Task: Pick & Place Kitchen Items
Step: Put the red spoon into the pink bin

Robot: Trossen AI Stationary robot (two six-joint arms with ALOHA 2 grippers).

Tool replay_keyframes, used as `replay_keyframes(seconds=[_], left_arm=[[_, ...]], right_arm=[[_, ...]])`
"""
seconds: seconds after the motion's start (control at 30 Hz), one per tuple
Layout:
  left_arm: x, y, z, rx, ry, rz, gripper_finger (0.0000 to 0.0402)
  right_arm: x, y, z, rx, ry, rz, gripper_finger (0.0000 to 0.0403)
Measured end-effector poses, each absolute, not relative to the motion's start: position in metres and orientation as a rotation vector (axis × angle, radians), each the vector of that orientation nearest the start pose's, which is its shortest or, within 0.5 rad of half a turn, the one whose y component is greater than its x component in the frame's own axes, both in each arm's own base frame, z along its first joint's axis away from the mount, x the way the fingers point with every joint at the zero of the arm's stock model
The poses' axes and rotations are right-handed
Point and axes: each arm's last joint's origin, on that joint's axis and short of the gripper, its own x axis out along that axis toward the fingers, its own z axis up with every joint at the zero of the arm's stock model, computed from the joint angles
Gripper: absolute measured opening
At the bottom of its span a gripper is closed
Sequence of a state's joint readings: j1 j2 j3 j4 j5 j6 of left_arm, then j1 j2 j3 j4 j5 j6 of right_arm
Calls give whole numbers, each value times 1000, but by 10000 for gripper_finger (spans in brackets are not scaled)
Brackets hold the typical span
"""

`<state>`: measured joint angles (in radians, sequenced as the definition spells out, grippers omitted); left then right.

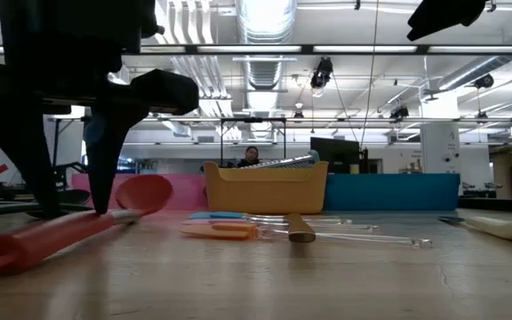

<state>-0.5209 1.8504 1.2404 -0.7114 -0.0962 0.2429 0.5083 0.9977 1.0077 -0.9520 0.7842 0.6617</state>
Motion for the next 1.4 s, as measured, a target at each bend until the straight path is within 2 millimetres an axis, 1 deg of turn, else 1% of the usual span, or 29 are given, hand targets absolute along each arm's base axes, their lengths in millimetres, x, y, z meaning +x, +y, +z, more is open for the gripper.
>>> replay_keyframes(seconds=[0.27, 0.4, 0.67, 0.93, 1.03, 1.17, 1.4], left_arm=[[309, -174, 167, 692, 1213, -578, 122], [310, -174, 165, 741, 1195, -607, 122], [309, -174, 162, 780, 1184, -638, 122], [303, -166, 141, 788, 1157, -650, 121], [302, -164, 136, 801, 1147, -660, 111], [302, -164, 136, 837, 1137, -656, 86], [307, -167, 142, 833, 1116, -599, 85]], right_arm=[[161, 66, 316, 58, 621, -480, 219], [161, 66, 316, 58, 621, -480, 224], [161, 66, 316, 58, 622, -480, 251], [161, 66, 316, 58, 622, -480, 279], [161, 66, 316, 58, 622, -479, 289], [161, 66, 316, 58, 622, -480, 304], [161, 66, 316, 58, 622, -480, 330]])
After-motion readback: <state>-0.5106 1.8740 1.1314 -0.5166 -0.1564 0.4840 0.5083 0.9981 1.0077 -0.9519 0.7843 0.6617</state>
